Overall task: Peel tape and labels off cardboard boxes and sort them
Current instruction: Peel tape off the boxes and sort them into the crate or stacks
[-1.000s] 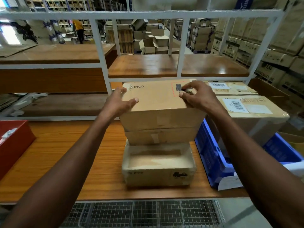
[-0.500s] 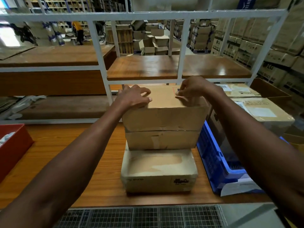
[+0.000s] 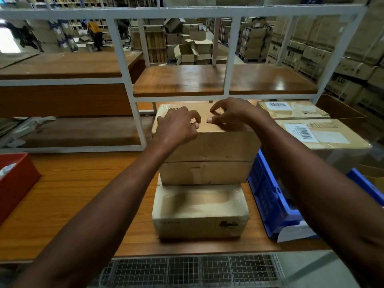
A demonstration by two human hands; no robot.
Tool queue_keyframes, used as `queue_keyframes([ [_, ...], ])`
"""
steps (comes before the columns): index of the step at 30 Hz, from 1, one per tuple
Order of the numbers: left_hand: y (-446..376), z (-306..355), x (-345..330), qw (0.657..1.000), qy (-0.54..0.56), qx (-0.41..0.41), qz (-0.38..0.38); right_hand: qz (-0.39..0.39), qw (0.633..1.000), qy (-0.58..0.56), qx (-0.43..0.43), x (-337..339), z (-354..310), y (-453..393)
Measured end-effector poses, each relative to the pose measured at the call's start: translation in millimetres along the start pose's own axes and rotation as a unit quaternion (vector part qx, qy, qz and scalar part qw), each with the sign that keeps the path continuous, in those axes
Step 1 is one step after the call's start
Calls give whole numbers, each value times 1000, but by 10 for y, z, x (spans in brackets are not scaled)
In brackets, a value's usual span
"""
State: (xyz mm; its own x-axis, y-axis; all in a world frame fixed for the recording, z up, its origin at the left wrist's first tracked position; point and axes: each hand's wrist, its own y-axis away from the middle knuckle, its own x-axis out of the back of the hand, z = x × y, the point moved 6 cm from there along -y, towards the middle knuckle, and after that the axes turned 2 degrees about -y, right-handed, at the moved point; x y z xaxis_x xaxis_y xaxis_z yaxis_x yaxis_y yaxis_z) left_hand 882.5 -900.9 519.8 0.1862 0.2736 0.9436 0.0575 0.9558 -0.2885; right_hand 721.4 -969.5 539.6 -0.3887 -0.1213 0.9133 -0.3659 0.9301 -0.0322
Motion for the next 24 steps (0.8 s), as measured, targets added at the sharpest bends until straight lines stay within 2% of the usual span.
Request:
queue_keyframes([
  [4,63,-106,2,1000,14,-12,-6,80,996,35,-12,-19,-59,235],
  [8,185,-142,-59,1000,9,-20,6,230,973,16,22,-283,-9,675],
  [10,266,-167,-102,999,18,-30,40,262,964,-19,49,-368,100,804],
  [12,370,-208,-155,995,3,-49,91,257,964,-26,60,-410,229,843],
  [14,475,-251,-232,989,-22,-65,133,270,961,-33,48,-440,383,880],
  [16,570,-308,-303,984,-17,-55,166,313,947,-77,10,-476,559,969],
  [18,685,-406,-341,977,18,-12,212,344,923,-172,-22,-547,746,1067],
  [20,812,-549,-423,965,82,55,242,346,900,-264,-20,-628,874,1133],
  [24,973,-693,-655,913,316,143,214,331,872,-358,-50,-833,989,1151],
])
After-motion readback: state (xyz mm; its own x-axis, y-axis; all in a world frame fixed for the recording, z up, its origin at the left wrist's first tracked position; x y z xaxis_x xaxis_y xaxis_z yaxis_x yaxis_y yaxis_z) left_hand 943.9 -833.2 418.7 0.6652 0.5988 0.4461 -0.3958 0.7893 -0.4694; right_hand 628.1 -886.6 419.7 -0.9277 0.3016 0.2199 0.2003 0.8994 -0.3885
